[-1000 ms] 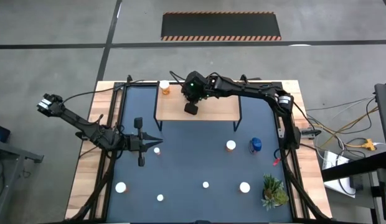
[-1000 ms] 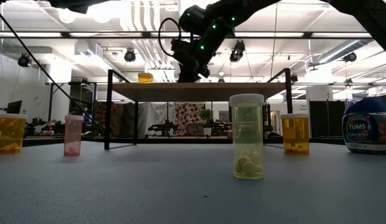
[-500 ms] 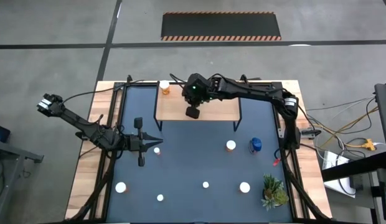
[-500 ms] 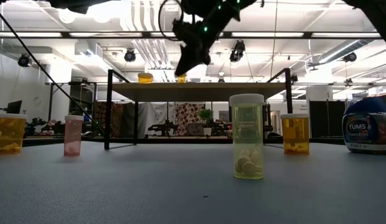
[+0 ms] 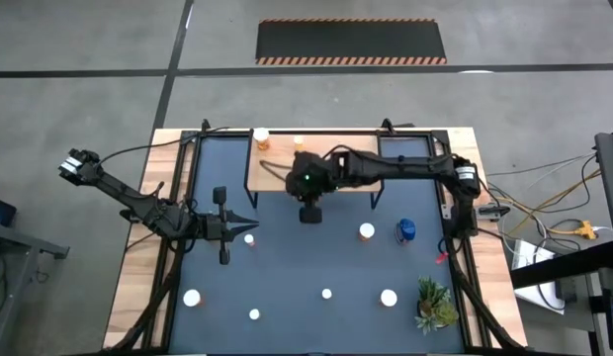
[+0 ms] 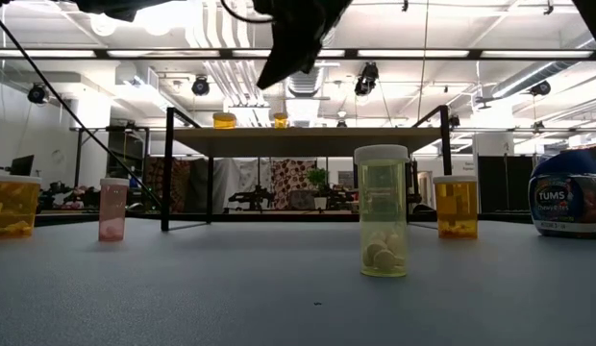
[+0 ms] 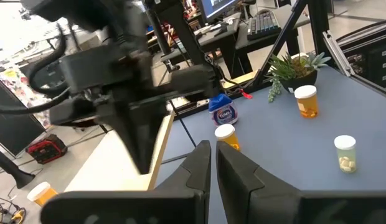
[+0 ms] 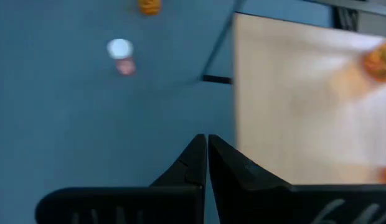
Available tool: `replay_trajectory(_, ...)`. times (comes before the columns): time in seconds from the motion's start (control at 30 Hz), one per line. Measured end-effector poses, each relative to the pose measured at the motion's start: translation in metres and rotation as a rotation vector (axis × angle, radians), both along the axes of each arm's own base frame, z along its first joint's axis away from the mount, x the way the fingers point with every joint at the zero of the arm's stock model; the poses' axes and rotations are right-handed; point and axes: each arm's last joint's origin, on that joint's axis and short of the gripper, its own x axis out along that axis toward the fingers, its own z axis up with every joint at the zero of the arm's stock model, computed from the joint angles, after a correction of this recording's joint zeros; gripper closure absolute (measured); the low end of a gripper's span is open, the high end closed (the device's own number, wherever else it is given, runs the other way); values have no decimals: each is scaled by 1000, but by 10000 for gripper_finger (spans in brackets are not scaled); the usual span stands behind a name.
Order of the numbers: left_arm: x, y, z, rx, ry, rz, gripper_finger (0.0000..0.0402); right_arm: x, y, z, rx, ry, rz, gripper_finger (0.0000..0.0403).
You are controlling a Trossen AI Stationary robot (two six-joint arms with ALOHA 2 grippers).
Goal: Pick and place medicine bottles onto shelf by color
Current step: Put the small pill bottle on the shelf
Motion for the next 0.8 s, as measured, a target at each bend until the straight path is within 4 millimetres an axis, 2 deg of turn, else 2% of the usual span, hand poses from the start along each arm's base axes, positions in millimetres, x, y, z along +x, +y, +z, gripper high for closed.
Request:
replay_trajectory(0.2,0,0,0,0,0,0,393,1,30,-2,-1,2,70,394)
replay_trajectory(0.4,0,0,0,-1,0,0,393,5,51,-10,3,-36,114,394)
replay_trajectory(0.6,0,0,0,-5,-2,-1,393,13,65,-31,27,-161,124,394)
replay_trajectory(0.8,-1,0,1,-6,-4,-2,393,16,72,-66,87,-322,95,394)
